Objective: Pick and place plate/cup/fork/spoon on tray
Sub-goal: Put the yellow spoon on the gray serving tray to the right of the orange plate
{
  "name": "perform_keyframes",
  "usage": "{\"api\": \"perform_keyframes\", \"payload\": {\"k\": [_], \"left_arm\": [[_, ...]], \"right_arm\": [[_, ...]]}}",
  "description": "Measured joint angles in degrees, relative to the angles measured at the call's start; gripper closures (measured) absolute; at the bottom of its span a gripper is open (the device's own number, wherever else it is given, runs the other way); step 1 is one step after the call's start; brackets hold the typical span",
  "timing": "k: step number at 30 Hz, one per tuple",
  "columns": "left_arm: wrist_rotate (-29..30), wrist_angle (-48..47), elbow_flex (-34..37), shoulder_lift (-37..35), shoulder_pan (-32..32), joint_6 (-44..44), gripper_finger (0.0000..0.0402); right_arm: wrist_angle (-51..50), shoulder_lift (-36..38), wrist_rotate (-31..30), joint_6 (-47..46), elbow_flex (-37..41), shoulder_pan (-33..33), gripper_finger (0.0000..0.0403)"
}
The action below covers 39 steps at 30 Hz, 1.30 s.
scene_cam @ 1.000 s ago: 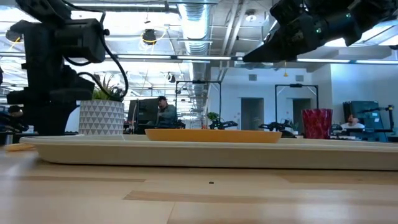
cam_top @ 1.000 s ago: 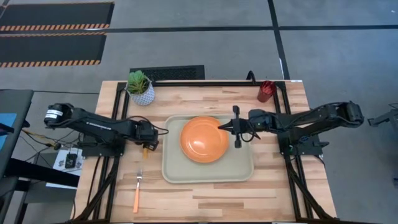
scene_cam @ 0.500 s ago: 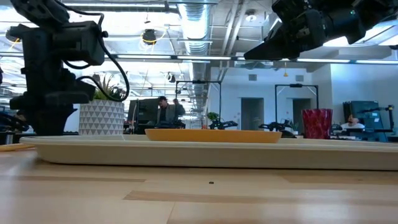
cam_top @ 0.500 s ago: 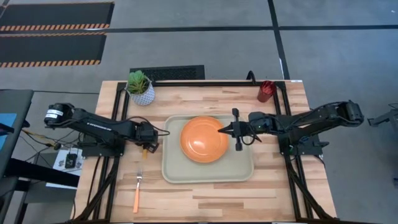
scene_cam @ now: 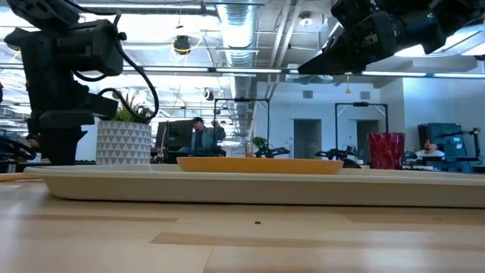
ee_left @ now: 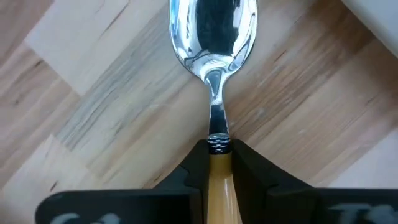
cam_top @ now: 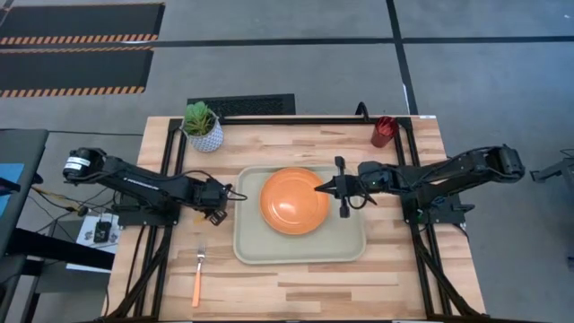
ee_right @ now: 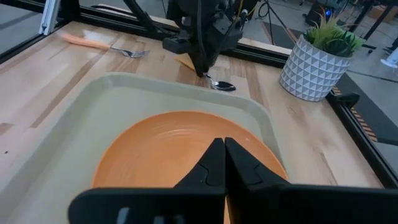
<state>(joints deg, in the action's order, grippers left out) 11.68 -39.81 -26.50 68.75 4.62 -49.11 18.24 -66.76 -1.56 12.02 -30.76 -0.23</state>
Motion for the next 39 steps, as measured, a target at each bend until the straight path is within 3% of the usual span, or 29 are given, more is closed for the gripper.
{"api": "perform_keyframes", "payload": {"k": [10, 19, 24, 28, 33, 39], "left_arm": [[4.6, 1.4, 0.2, -10.2, 0.0, -2.0, 0.0372], [-0.6, 27.6, 0.0, -11.3, 1.0, -15.0, 0.0372], [1.5, 27.1, -1.7, -11.1, 0.5, -19.4, 0.0372], [9.5, 27.3, -5.2, -9.0, 2.3, -13.7, 0.0372], [17.7, 28.7, -10.6, -2.2, 3.5, -4.5, 0.0372], [20.8, 37.9, -15.4, 7.5, 3.6, 6.8, 0.0372]], "right_arm": [[0.0, 0.0, 0.0, -1.5, 0.0, -0.3, 0.0393], [0.5, 0.0, 0.0, -1.7, 0.0, -0.3, 0.0393], [0.4, 0.0, 0.0, -1.7, 0.0, -0.3, 0.0393], [1.8, -0.1, -0.1, -5.1, 0.0, -0.3, 0.0393], [12.8, -4.2, -1.9, -15.0, 0.0, -0.1, 0.0383], [29.1, -14.5, -8.8, -20.7, -2.0, 2.9, 0.0312]]}}
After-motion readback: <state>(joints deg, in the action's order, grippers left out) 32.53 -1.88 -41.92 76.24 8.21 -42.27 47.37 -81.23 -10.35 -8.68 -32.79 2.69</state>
